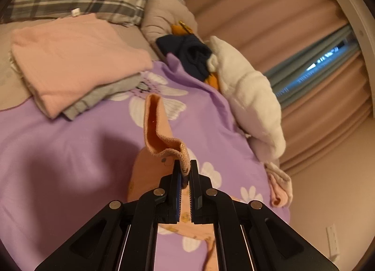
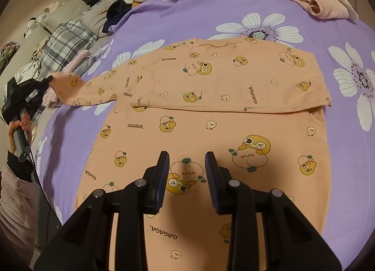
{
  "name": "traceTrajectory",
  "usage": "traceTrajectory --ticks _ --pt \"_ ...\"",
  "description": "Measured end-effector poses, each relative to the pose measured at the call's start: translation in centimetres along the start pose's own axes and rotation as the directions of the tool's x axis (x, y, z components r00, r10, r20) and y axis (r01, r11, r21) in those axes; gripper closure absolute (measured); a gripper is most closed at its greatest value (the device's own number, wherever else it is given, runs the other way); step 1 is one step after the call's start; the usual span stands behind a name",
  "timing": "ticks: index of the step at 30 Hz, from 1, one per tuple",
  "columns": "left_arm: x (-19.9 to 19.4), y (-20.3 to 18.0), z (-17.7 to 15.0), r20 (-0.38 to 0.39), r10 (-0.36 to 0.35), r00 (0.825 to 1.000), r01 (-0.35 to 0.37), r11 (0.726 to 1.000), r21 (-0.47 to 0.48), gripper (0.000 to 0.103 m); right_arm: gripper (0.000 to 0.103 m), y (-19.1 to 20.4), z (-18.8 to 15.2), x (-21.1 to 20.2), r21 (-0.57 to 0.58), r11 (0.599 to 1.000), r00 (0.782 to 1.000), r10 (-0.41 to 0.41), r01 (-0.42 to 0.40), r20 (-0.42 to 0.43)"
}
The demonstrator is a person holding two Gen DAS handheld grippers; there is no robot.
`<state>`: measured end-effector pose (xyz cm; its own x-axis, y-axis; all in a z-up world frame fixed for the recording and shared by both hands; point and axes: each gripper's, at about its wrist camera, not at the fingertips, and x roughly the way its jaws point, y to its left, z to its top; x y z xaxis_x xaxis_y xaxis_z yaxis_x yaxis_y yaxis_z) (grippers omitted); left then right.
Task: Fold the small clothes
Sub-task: 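Lift the sleeve with the left gripper, fold it across the body, release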
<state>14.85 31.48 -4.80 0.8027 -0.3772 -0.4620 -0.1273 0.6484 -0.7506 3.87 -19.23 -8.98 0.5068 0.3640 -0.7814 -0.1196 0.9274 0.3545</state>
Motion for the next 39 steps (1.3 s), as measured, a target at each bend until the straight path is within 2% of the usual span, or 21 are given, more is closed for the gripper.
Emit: traceTrajectory --ticks 11,14,20,25,33,39 --pt "1.5 -4.6 -1.8 -0.059 -0.039 0.998 0.045 0.995 0.089 0.101 0.070 -1.0 -0.4 -0.6 0.027 1.000 1.000 0.011 -0.012 0.012" --pt "1.9 -5.3 -2.2 -0.058 -0.023 0.998 0.029 0.994 0.101 0.101 0.070 -1.3 -0.6 -0.7 0.038 0.999 1.000 0.013 -0.013 0.011" --pt "2.0 -1.7 -2.5 -0.050 -0.021 0.999 0.019 0.999 -0.035 0.101 0.066 -2.1 -0.9 -1.3 0.053 0.999 1.000 0.008 -0.009 0.018" --pt "1.5 -1.4 -2.9 -0.059 -0.026 0.998 0.025 1.000 -0.015 0.101 0.066 -3.0 -0.9 -1.0 0.090 0.996 1.000 0.008 -0.009 0.016" --pt "3.0 -5.3 -4.2 -0.115 -0.045 0.992 0.053 0.996 0.065 0.101 0.066 -2.8 -1.4 -0.7 0.090 0.995 0.999 0.040 -0.041 0.012" --pt "5.4 -10.4 -6.3 -0.163 -0.045 0.986 0.065 0.991 0.121 0.101 0.066 -4.4 -1.6 -1.1 0.137 0.988 0.998 0.063 -0.067 0.032"
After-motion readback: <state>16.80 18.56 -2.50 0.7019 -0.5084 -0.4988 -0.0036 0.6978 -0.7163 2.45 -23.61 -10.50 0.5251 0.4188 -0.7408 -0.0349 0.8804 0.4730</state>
